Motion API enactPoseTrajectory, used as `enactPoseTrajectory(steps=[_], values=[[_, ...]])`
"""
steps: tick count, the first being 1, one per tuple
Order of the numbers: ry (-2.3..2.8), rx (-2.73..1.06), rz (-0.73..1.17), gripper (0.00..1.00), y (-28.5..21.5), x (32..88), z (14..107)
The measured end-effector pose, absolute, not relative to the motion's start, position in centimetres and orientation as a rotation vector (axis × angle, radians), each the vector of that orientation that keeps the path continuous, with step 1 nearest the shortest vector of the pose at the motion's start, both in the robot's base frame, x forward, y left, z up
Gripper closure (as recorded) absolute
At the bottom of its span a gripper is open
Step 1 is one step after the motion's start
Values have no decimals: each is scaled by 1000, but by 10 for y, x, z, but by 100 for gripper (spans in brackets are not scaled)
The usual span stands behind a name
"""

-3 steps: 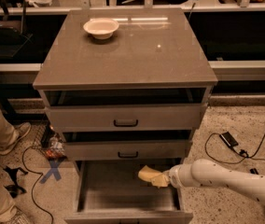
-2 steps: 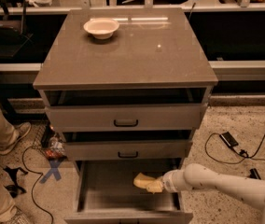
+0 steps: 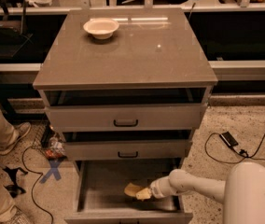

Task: Place sponge into bottom drawer

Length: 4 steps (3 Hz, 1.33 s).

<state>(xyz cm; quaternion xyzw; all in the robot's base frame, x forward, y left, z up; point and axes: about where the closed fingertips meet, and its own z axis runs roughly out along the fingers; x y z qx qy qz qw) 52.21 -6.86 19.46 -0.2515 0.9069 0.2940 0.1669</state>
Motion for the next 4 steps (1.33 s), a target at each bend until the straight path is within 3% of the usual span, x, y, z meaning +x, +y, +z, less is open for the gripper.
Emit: enactPoseTrajectory(steps=[3, 4], values=[[2538, -727, 888, 0, -44, 536, 177], [2540, -704, 864, 0, -59, 538, 181]])
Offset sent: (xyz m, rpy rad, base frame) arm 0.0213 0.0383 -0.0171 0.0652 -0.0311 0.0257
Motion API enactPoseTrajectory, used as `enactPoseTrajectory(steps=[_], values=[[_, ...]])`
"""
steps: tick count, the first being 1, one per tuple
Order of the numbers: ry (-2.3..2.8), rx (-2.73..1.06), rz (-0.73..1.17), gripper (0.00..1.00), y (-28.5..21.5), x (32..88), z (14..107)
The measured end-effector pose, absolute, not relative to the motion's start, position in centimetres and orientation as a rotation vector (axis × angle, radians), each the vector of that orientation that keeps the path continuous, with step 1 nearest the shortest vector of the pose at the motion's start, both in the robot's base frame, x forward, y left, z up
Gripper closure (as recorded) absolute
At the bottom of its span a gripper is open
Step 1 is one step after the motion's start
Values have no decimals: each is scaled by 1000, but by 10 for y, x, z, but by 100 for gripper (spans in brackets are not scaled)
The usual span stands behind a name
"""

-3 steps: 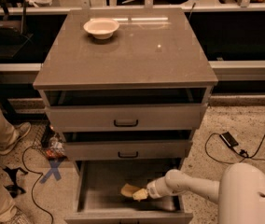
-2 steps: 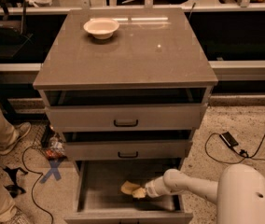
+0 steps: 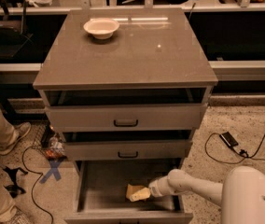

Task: Place sponge into bottom drawer

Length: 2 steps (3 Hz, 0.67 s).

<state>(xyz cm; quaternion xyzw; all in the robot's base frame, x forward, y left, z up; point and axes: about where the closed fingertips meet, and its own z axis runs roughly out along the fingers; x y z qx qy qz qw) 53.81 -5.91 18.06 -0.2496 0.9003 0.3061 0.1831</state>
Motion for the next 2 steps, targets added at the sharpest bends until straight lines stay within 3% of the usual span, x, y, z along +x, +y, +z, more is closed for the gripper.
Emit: enactPoseTrajectory(steps=[1, 2], values=[[2460, -675, 836, 0, -89, 544, 223], [2328, -605, 806, 0, -149, 536, 288]])
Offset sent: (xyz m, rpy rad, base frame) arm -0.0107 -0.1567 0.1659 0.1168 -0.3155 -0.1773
